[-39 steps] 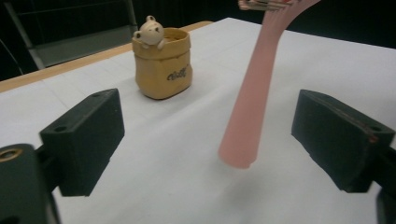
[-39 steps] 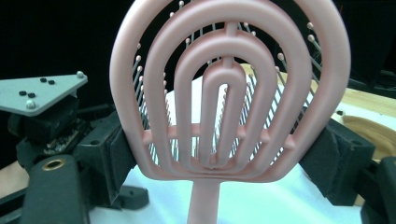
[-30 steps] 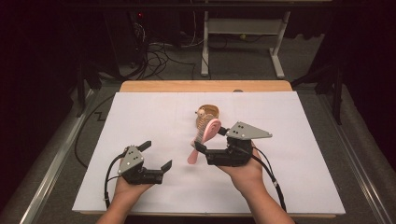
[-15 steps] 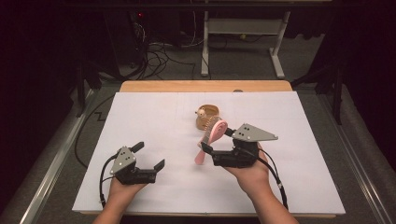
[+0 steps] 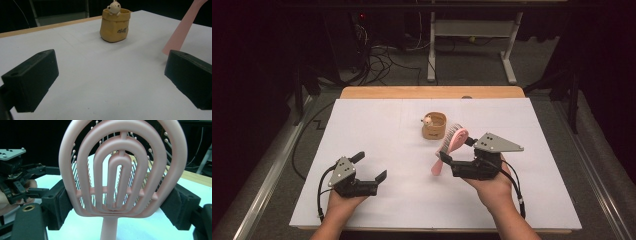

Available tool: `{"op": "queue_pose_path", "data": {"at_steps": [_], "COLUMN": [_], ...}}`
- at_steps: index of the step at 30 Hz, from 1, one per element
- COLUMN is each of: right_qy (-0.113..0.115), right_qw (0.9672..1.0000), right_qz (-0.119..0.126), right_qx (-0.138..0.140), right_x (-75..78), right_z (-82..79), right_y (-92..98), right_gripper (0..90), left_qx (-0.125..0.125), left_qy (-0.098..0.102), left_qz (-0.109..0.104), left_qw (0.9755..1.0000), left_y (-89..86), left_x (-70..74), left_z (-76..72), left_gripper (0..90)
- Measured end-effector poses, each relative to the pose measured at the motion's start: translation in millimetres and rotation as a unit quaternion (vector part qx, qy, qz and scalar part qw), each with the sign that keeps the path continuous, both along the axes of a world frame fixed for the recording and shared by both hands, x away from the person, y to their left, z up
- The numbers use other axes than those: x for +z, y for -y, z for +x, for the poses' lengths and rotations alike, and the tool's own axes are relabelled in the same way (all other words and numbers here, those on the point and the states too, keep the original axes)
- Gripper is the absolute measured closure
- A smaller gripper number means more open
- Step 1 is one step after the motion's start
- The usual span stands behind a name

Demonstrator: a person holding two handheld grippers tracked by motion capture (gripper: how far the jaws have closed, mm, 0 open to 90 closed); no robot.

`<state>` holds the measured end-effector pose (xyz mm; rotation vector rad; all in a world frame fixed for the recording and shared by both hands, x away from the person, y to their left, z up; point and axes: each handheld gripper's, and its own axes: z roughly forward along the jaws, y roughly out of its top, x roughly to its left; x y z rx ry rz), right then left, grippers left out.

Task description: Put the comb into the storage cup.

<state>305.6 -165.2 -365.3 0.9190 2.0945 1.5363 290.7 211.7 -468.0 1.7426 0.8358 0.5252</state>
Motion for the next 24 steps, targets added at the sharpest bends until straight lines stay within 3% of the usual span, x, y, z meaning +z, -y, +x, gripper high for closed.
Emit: {"op": "queue_pose_path", "data": {"at_steps": [24], "right_qy": [0.008], "right_qw": [0.999], "right_qz": [-0.002], "right_qx": [-0.044], "right_x": [0.4], "right_z": [-0.3], "right_y": [39.7], "right_gripper": [20.4], "left_qx": [-0.002], "left_qy": [0.002], "left_qz": [-0.002], "left_qw": [1.0], "left_y": [1.9], "left_x": [1.2], "left_z": [-2.2], "left_gripper": [0.0]}}
